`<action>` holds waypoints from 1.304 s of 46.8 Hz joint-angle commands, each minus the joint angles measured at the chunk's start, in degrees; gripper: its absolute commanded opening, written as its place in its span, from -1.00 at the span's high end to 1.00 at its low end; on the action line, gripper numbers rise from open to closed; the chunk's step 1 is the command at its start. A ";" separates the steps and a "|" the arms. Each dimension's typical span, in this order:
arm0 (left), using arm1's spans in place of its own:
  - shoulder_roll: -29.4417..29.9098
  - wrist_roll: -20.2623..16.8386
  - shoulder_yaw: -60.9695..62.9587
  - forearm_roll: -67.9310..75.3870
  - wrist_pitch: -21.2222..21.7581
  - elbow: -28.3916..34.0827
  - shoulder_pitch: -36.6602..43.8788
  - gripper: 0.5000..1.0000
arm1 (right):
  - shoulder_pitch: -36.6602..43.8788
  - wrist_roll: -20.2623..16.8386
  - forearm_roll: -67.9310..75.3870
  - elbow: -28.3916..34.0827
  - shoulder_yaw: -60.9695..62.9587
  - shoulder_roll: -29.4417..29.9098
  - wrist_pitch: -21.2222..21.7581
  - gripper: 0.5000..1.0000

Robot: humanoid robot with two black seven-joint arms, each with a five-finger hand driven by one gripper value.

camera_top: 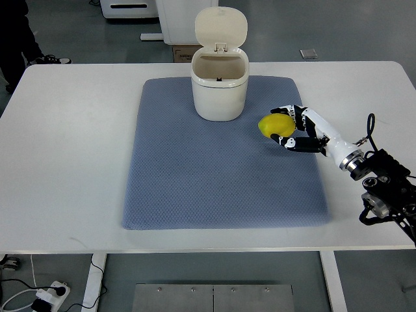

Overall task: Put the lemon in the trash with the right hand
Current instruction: 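Lift the lemon with the right hand and carry it over the bin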

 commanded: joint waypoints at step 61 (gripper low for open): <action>0.00 0.00 0.00 0.00 0.00 0.00 -0.01 -1.00 | 30.06 -22.35 0.00 -2.72 -14.03 4.83 -4.21 1.00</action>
